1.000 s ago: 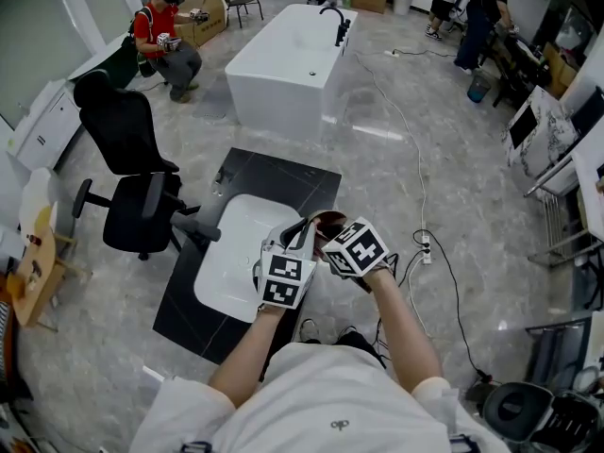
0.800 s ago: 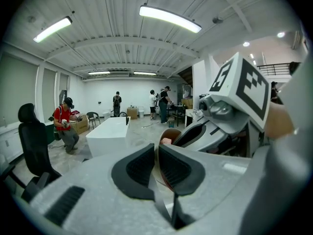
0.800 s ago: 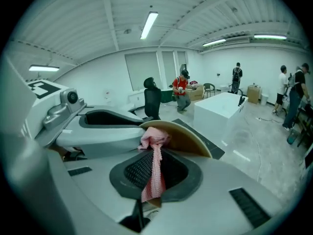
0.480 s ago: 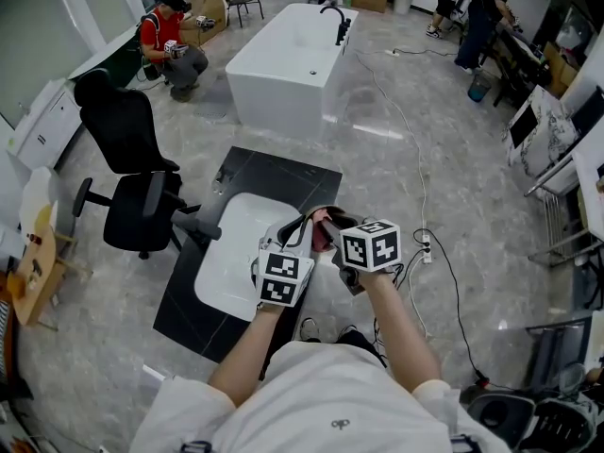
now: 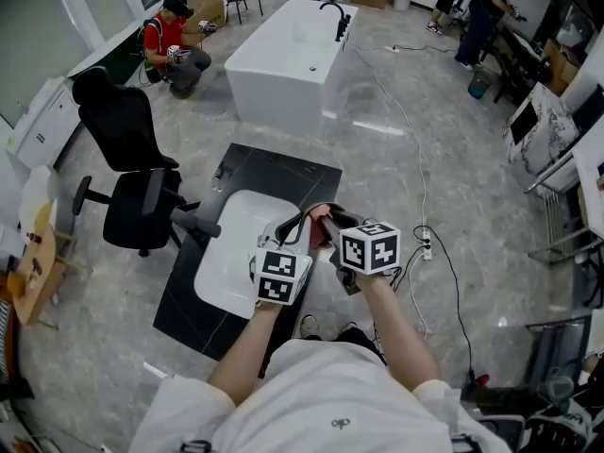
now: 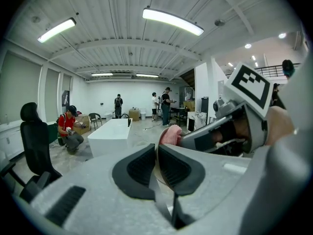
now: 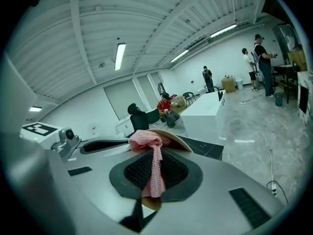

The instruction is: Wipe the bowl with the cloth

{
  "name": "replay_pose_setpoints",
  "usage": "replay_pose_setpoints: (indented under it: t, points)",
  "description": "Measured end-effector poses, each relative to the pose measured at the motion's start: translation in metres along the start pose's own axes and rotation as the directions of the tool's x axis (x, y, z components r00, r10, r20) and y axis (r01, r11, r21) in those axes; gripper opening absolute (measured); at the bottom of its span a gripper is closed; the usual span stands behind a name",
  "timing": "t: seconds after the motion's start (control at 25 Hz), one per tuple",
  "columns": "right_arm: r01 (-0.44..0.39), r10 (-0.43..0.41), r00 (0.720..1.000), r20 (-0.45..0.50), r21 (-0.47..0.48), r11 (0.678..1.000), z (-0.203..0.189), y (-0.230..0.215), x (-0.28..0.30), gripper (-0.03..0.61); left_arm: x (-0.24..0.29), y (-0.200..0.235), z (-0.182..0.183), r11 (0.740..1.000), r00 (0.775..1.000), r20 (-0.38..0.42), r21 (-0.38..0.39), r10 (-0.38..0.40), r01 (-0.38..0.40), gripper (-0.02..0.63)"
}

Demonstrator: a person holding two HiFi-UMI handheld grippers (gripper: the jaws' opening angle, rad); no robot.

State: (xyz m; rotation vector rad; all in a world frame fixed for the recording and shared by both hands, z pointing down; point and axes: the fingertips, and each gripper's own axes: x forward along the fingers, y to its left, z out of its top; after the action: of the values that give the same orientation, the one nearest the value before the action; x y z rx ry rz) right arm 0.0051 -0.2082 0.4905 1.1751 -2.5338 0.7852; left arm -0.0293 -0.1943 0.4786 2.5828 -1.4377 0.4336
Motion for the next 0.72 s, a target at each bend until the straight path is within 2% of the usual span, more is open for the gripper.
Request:
replay_pose_setpoints:
  t: [0.2,0.4,0.6,0.68,0.72]
  points:
    - [-0.068,0.051,0.992,-0.114,-0.147,0.987,-0.015,0.013,0.008,0.026,0.001,-0.006,0.004,1.000,1.000,0.014,0.012,-0.023,0.023,0.026]
    - [-0.152,0.079,0.969,-0.234,-0.317,0.936,-0.035,0.027,0.013,0.026,0.002,-0.001,0.006,1.000,1.000,0.020,-0.001,-0.018,0.018,0.026]
    - [-0.182,-0.005,0.942,-0.335,-0.524,0.832,-0.055,0.022,0.011,0.026,0.000,0.009,0.004,1.000,1.000,0.013,-0.026,-0.002,0.002,0.026]
    - [-0.172,-0.067,0.935,-0.347,-0.612,0.772,-0.055,0.016,0.008,0.026,0.000,0.011,0.000,0.999,1.000,0.001,-0.035,-0.003,0.003,0.026]
    - [-0.156,-0.114,0.932,-0.343,-0.666,0.730,-0.054,0.012,0.007,0.026,0.000,0.011,-0.001,0.999,1.000,-0.003,-0.038,-0.004,0.004,0.026]
